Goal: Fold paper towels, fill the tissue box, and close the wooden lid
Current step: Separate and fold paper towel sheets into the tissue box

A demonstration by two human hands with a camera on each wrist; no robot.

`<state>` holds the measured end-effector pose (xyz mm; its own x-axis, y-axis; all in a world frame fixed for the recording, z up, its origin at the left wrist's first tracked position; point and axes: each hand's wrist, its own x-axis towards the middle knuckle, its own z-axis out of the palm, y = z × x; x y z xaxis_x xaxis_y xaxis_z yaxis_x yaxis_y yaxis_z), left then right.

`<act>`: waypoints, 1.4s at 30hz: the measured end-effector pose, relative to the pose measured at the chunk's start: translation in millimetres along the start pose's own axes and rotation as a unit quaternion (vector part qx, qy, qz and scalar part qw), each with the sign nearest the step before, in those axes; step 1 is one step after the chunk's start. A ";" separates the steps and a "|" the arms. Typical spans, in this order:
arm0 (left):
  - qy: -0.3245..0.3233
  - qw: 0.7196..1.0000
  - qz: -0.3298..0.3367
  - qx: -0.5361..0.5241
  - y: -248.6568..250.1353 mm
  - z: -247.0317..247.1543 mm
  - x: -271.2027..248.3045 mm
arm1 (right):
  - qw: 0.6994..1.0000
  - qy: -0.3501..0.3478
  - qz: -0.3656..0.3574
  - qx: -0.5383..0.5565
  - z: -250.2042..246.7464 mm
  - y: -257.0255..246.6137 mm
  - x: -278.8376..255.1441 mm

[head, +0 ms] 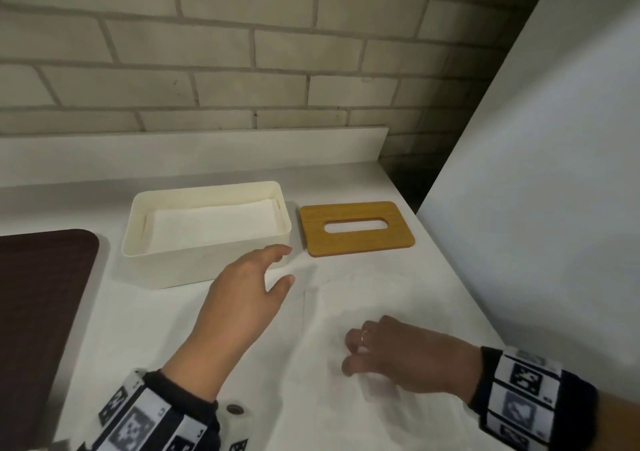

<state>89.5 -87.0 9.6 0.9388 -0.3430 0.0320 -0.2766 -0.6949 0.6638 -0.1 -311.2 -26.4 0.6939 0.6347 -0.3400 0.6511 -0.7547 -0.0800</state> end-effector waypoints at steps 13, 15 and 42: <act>-0.028 0.995 0.006 -0.100 -11.5 5.8 -6.9 | 0.996 0.083 0.032 0.005 -38.0 10.6 -7.1; -0.022 0.985 -0.005 -0.173 -12.3 8.5 -8.7 | 0.983 0.124 0.088 0.103 -53.1 16.5 -10.2; -0.015 0.793 -0.195 -0.577 23.3 6.8 -16.8 | 0.447 0.580 0.226 0.642 -76.2 -7.7 34.7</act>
<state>65.8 -101.7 19.4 0.8967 -0.2712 -0.3499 0.4219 0.2844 0.8609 42.4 -270.8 33.8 0.8430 -0.5343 0.0619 0.1673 0.1510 -0.9743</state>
